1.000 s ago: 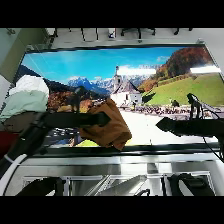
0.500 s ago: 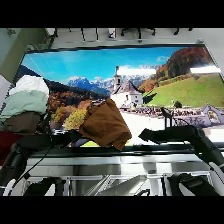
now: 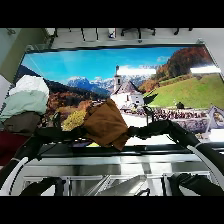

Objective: Fold the shirts.

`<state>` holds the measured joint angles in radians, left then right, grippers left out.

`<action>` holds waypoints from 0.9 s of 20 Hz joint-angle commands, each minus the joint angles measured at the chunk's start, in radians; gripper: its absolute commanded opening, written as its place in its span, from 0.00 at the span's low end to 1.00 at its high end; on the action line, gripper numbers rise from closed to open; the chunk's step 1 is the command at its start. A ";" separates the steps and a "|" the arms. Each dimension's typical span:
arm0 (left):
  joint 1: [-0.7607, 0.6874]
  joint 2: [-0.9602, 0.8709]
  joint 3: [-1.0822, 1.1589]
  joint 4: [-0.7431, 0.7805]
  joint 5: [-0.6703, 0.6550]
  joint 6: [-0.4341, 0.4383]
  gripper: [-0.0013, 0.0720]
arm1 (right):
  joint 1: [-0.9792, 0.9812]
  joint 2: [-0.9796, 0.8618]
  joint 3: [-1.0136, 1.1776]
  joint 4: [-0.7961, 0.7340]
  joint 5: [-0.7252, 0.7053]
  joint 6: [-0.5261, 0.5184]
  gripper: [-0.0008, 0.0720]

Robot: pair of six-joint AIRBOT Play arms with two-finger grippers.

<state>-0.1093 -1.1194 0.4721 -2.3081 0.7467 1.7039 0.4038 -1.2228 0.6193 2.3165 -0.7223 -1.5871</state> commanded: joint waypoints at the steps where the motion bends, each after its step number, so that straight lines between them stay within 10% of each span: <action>1: -0.115 -0.154 0.074 0.006 -0.048 0.008 0.58 | 0.033 -0.062 0.050 0.011 0.008 0.000 0.84; 2: -0.133 -0.187 0.097 0.011 -0.044 0.008 0.44 | 0.047 -0.063 0.052 0.011 0.010 0.000 0.79; 5: -0.138 -0.226 0.159 0.012 -0.005 0.008 0.04 | 0.067 -0.062 0.052 0.012 0.020 -0.013 0.04; 11: -0.058 -0.039 0.343 0.014 0.144 0.008 0.04 | 0.042 -0.012 0.093 -0.003 0.002 -0.058 0.04; 18: 0.047 0.291 0.914 0.039 0.341 -0.006 0.04 | -0.206 0.373 0.630 -0.006 -0.262 -0.181 0.04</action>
<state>-0.0917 -0.9405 1.1595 -2.2734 1.0023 1.7111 0.2741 -0.9955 1.0367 2.3123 -0.8993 -1.7088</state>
